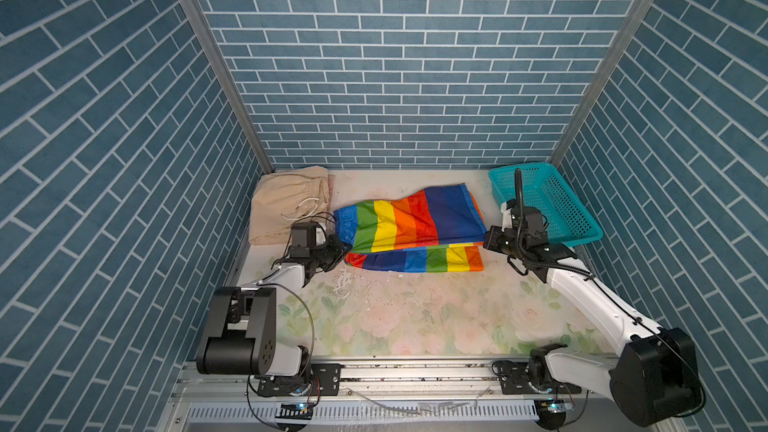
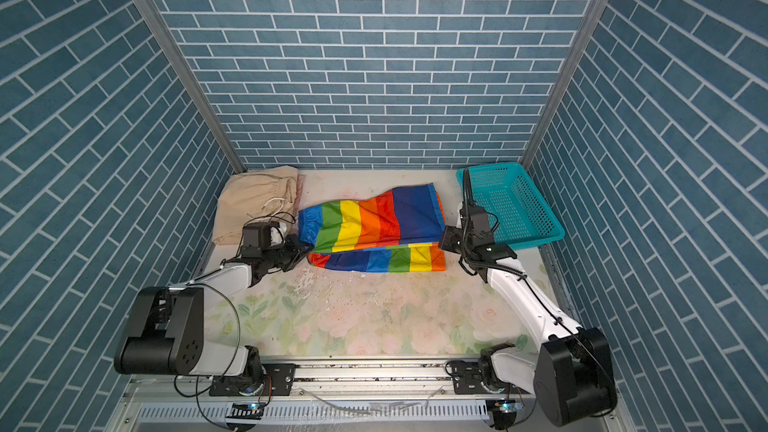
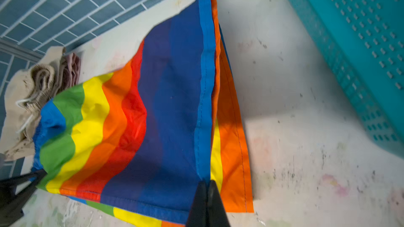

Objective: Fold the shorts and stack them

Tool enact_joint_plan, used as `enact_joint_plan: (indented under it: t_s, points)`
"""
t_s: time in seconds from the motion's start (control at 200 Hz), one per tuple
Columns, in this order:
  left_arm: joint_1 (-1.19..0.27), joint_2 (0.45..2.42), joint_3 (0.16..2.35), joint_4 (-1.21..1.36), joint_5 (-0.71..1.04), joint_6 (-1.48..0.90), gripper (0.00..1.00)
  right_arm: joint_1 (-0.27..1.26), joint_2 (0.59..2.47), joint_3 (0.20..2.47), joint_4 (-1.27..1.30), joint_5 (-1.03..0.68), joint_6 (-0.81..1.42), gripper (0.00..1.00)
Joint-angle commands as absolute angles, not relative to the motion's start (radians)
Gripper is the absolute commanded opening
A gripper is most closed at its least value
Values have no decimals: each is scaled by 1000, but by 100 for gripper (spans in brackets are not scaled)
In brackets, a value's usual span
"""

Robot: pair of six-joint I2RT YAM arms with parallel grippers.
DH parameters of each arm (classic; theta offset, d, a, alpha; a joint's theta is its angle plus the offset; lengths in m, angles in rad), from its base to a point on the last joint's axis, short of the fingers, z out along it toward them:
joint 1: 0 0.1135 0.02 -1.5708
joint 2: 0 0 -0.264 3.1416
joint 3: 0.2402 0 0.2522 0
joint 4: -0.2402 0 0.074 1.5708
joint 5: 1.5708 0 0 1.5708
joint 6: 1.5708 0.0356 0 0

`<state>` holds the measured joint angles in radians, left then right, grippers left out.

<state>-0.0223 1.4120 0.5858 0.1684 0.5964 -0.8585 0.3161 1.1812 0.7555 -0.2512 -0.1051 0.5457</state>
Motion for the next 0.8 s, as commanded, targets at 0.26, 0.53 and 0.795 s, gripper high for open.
enact_joint_plan:
  t_s: [0.26, 0.53, 0.795]
  points:
    - [12, 1464, 520, 165, 567, -823, 0, 312, 1340, 469, -37, -144, 664, 0]
    - [5, 1459, 491, 187, 571, -836, 0, 311, 1350, 559, -97, -123, 620, 0]
    - [-23, 1441, 494, 183, 561, -844, 0, 307, 1241, 724, -263, -29, 534, 0]
